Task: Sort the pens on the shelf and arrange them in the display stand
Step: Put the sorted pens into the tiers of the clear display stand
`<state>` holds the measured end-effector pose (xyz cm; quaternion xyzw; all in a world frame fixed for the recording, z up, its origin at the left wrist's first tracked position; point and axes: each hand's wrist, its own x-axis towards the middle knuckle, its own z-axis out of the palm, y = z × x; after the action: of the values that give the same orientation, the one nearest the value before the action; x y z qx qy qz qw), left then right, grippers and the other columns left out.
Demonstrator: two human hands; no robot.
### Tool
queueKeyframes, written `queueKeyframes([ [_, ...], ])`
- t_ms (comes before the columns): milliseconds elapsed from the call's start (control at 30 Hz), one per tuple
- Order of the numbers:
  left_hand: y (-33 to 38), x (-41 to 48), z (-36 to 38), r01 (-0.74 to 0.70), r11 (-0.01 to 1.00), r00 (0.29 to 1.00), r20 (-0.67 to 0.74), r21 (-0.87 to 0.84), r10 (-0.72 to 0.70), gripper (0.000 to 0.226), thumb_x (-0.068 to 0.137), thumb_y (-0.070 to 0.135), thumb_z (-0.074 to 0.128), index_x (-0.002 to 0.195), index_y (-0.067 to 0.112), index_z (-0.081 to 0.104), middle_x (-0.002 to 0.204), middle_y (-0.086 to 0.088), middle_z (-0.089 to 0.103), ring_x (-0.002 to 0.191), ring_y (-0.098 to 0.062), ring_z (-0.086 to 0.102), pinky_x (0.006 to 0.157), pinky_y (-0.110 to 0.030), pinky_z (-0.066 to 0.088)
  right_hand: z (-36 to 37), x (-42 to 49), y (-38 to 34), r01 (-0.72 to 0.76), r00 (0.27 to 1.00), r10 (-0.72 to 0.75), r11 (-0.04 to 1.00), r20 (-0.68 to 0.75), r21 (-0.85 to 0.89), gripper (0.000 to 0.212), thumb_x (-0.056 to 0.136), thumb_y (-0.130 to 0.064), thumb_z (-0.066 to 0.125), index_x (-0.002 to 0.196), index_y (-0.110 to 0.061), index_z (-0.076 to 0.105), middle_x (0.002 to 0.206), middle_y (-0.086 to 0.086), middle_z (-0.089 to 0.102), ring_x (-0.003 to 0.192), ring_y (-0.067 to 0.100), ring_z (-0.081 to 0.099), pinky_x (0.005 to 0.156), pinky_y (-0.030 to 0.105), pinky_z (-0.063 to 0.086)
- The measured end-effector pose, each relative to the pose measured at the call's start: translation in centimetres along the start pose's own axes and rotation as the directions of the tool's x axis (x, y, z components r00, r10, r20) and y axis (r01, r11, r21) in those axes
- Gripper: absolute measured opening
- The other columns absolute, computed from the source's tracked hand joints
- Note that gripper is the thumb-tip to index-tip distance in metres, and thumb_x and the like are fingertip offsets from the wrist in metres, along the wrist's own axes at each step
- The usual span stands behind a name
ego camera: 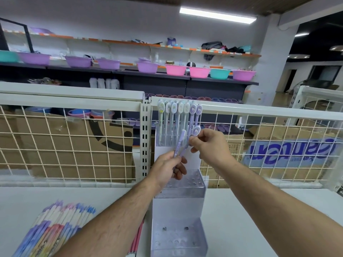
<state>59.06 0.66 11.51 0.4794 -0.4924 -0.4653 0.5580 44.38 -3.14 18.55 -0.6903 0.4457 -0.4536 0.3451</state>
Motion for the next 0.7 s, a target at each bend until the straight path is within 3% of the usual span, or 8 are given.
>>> queueKeyframes([
  [133, -0.2, 0.2, 0.0, -0.007, 0.999, 1.0, -0.015, 0.043, 0.007, 0.027, 0.104, 0.017, 0.043, 0.094, 0.003, 0.063, 0.066, -0.014, 0.062, 0.052, -0.02, 0.045, 0.052, -0.028, 0.038, -2.2, 0.9, -1.6, 0.002, 0.999, -0.001, 1.0, -0.052, 0.015, 0.014, 0.097, -0.018, 0.065, 0.091, -0.006, 0.067, 0.082, 0.006, 0.074, 0.064, 0.01, 0.068, 0.059, 0.03, 0.053],
  [300, -0.3, 0.2, 0.0, -0.007, 0.999, 0.999, -0.033, 0.034, 0.008, 0.029, 0.099, 0.019, 0.043, 0.09, 0.002, 0.065, 0.063, -0.012, 0.05, 0.047, -0.014, 0.03, 0.049, -0.028, 0.024, -5.3, 3.0, -3.4, 0.042, 0.992, -0.043, 0.999, -0.117, -0.01, 0.012, 0.099, -0.016, 0.06, 0.091, -0.013, 0.069, 0.08, 0.004, 0.07, 0.065, 0.01, 0.064, 0.061, 0.03, 0.051],
  [433, -0.5, 0.3, -0.1, -0.009, 1.0, 0.999, -0.043, -0.001, 0.009, 0.034, 0.1, 0.017, 0.04, 0.088, -0.001, 0.067, 0.063, -0.013, 0.05, 0.048, -0.015, 0.03, 0.05, -0.03, 0.026, -6.8, 5.1, -4.4, 0.08, 0.98, -0.093, 0.994, -0.177, -0.079, 0.01, 0.099, -0.02, 0.061, 0.097, -0.014, 0.069, 0.087, 0.003, 0.071, 0.071, 0.012, 0.064, 0.057, 0.027, 0.051],
  [567, -0.6, 0.3, -0.1, -0.017, 1.0, 0.999, -0.046, -0.007, 0.017, 0.036, 0.1, 0.012, 0.039, 0.086, -0.001, 0.07, 0.062, -0.011, 0.05, 0.048, -0.015, 0.03, 0.051, -0.029, 0.027, -7.2, 6.8, -5.0, 0.114, 0.971, -0.135, 0.987, -0.199, -0.115, 0.011, 0.098, -0.02, 0.063, 0.09, -0.018, 0.07, 0.088, 0.005, 0.072, 0.071, 0.013, 0.066, 0.059, 0.029, 0.054],
  [700, -0.8, 0.4, -0.2, -0.022, 1.0, 0.998, -0.06, -0.004, 0.022, 0.037, 0.1, 0.012, 0.04, 0.087, -0.003, 0.072, 0.061, -0.011, 0.051, 0.049, -0.015, 0.032, 0.052, -0.03, 0.027, -6.5, 7.5, -5.3, 0.138, 0.974, -0.166, 0.974, -0.151, -0.179, 0.011, 0.097, -0.02, 0.064, 0.092, -0.013, 0.071, 0.091, 0.01, 0.073, 0.073, 0.02, 0.067, 0.068, 0.041, 0.059],
])
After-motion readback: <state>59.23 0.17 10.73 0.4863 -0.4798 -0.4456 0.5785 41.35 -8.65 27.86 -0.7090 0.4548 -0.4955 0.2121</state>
